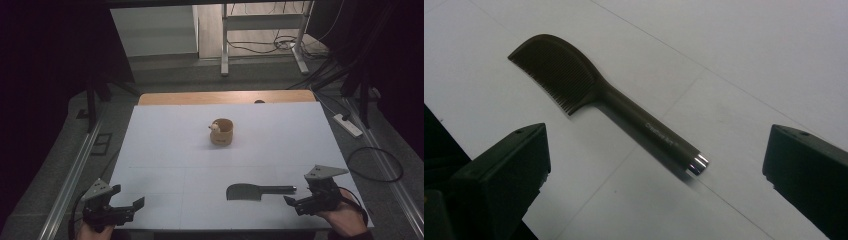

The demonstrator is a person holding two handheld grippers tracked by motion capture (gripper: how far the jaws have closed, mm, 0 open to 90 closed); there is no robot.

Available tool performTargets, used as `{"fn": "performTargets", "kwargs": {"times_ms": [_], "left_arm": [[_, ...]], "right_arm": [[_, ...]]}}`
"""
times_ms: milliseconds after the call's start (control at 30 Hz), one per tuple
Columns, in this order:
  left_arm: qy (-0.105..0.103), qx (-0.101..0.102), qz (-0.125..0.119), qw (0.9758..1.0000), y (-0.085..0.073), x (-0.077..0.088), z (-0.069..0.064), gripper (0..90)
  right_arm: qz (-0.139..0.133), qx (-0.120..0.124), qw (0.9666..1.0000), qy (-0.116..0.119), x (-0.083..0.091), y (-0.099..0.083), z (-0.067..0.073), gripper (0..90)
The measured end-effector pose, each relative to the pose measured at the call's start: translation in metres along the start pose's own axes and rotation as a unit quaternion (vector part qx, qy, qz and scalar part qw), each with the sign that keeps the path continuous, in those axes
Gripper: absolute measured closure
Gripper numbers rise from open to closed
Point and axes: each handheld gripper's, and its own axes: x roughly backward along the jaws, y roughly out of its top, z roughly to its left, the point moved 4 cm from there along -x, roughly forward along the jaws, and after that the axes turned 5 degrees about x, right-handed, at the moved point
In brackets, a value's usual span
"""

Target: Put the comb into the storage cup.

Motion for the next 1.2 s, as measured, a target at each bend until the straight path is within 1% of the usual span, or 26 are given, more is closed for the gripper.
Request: {"fn": "performTargets", "kwargs": {"times_ms": [33, 167, 267, 500, 567, 667, 700, 767, 867, 1000, 1067, 1200], "left_arm": [[0.0, 0.0, 0.0, 1.0, 0.0, 0.0, 0.0, 1.4], [0.0, 0.0, 0.0, 1.0, 0.0, 0.0, 0.0, 1.4], [0.0, 0.001, 0.0, 1.0, 0.0, 0.0, 0.0, 1.4], [0.0, 0.001, 0.0, 1.0, 0.0, 0.0, 0.0, 1.4], [0.0, 0.001, 0.0, 1.0, 0.0, 0.0, 0.0, 1.4], [0.0, 0.001, 0.0, 1.0, 0.0, 0.0, 0.0, 1.4], [0.0, 0.001, 0.0, 1.0, 0.0, 0.0, 0.0, 1.4], [0.0, 0.001, 0.0, 1.0, 0.0, 0.0, 0.0, 1.4], [0.0, 0.0, 0.0, 1.0, 0.0, 0.0, 0.0, 1.4], [-0.001, 0.0, 0.0, 1.0, 0.0, 0.0, 0.0, 1.4], [-0.001, 0.0, 0.0, 1.0, 0.0, 0.0, 0.0, 1.4], [-0.001, 0.0, 0.0, 1.0, 0.0, 0.0, 0.0, 1.4]], "right_arm": [[0.0, 0.002, 1.0, 0.001, -0.001, 0.001, 0.0, 0.0], [-0.003, -0.001, 1.0, 0.008, -0.004, 0.005, 0.002, 0.0], [-0.003, -0.007, 0.9999, 0.015, -0.007, 0.007, 0.003, 0.0], [0.004, -0.015, 0.9991, 0.04, -0.017, 0.015, 0.011, 0.0], [0.008, -0.012, 0.9989, 0.045, -0.019, 0.016, 0.014, 0.0], [0.025, -0.004, 0.9988, 0.042, -0.025, 0.021, 0.02, 0.0], [0.025, -0.004, 0.9988, 0.042, -0.025, 0.021, 0.02, 0.0], [0.035, 0.002, 0.9983, 0.046, -0.029, 0.025, 0.025, 0.0], [0.038, 0.0, 0.9981, 0.049, -0.032, 0.028, 0.026, 0.0], [0.039, 0.002, 0.9972, 0.064, -0.037, 0.034, 0.031, 0.0], [0.041, 0.002, 0.997, 0.065, -0.038, 0.034, 0.032, 0.0], [0.051, 0.01, 0.9965, 0.066, -0.043, 0.037, 0.036, 0.0]]}}
